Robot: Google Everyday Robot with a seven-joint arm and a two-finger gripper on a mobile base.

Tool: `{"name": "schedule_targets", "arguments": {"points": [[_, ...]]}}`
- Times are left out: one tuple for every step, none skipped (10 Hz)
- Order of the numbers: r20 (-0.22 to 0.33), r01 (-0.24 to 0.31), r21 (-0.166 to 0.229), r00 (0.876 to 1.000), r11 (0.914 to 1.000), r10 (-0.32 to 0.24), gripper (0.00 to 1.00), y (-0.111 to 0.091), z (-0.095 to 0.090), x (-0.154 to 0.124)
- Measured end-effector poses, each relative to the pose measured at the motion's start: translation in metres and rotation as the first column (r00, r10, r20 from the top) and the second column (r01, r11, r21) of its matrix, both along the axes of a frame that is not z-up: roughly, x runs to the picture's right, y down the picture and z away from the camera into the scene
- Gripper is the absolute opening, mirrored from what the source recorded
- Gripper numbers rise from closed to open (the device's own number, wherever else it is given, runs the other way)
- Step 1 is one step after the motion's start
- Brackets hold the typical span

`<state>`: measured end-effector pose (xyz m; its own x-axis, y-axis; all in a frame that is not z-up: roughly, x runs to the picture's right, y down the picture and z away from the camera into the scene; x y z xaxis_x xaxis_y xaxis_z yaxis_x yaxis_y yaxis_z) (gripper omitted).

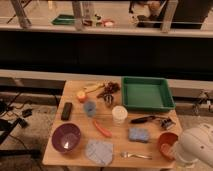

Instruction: Stack bowls on top of each other

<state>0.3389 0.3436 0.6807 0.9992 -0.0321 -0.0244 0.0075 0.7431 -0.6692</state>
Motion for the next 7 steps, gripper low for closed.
{"name": "schedule_targets", "arguments": {"points": [[-0.002, 0.005, -0.001, 1.0, 1.0, -0.005, 0.21, 0.001, 0.001, 0.002], [-0.004, 0.005, -0.002, 1.0, 1.0, -0.005, 0.13, 0.001, 0.001, 0.003], [-0.005, 0.007, -0.002, 1.0, 1.0, -0.007, 0.03, 0.002, 0.001, 0.003], [-0.002, 0.013, 0.005, 1.0, 0.9999, -0.013, 0.0, -0.001, 0.0, 0.003], [0.005, 0.013, 0.014, 1.0, 0.9998, -0.013, 0.0, -0.005, -0.002, 0.001], [0.017, 0.011, 0.027, 1.0, 0.9996, -0.011, 0.0, -0.014, -0.01, -0.003], [0.029, 0.011, 0.045, 1.0, 0.9989, -0.012, 0.0, -0.026, -0.021, -0.007]]}}
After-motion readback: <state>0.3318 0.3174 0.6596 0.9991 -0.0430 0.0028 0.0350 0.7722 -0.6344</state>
